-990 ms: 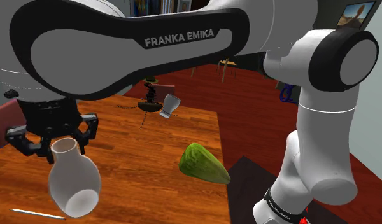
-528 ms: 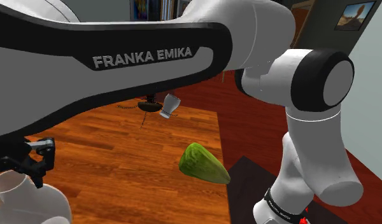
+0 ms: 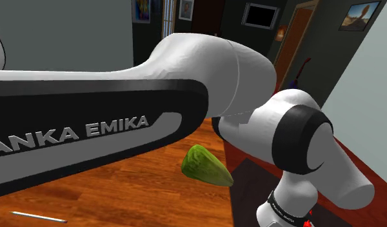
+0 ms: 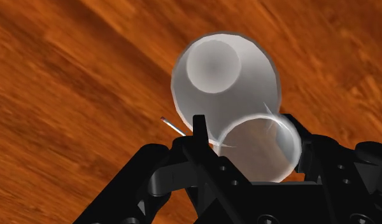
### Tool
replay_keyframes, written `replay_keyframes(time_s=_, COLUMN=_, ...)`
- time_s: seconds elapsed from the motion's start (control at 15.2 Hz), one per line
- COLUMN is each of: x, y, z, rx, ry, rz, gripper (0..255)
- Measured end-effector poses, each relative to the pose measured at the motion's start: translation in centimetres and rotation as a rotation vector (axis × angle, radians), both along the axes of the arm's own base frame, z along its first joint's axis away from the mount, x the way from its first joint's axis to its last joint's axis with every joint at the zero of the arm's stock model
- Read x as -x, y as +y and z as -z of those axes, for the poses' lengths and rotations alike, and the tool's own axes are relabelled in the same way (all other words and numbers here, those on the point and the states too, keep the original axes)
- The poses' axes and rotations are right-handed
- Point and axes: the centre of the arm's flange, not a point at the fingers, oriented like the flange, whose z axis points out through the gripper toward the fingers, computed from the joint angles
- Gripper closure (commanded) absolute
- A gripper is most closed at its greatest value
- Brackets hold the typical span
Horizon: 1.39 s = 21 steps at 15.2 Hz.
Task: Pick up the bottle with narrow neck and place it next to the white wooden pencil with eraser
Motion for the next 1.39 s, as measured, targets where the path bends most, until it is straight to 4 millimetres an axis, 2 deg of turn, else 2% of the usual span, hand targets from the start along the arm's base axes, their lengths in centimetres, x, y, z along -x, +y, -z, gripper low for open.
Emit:
replay_keyframes(time_s=0.66, x=0.2, y=0.3, z=5.3, rx=0.001, ry=-0.001, rz=0.002, gripper=255)
replay_keyframes(time_s=1.12, x=0.2, y=0.2, z=5.9, rx=0.000, ry=-0.001, rz=0.002, gripper=255)
replay_keyframes(time_s=1.19, x=0.2, y=0.2, z=5.9, rx=0.000, ry=-0.001, rz=0.002, gripper=0)
replay_keyframes(time_s=1.39, x=0.2, y=0.2, z=5.9, rx=0.000, ry=-0.001, rz=0.002, gripper=0)
